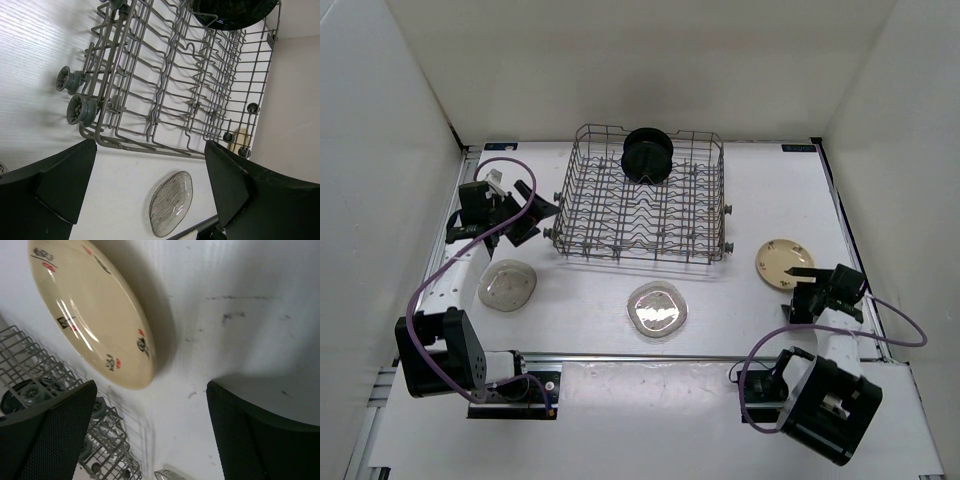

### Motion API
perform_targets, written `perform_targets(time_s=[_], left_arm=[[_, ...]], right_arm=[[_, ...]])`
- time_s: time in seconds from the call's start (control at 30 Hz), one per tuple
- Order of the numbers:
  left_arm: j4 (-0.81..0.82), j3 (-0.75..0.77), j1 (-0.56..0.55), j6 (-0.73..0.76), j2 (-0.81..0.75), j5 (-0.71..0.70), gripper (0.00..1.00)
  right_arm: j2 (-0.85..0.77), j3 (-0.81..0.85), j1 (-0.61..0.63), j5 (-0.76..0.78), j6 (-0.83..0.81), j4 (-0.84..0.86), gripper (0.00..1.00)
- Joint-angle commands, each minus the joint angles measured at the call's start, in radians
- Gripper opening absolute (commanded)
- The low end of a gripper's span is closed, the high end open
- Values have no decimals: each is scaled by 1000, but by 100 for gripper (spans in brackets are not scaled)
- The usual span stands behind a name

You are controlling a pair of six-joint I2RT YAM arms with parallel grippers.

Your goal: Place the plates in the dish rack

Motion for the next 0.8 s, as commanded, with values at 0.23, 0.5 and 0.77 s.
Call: perform_targets(time_s=[0.23,0.5,0.77], left_arm=[[11,27,31,8,-49,9,100],[11,26,40,8,-31,9,100],[11,36,40,-1,-22,0,100]], right_arm=[[169,-42,-17,-48,9,274,77],[240,-42,-17,-30,18,283,30],[356,15,-17,-68,-4,314,0]])
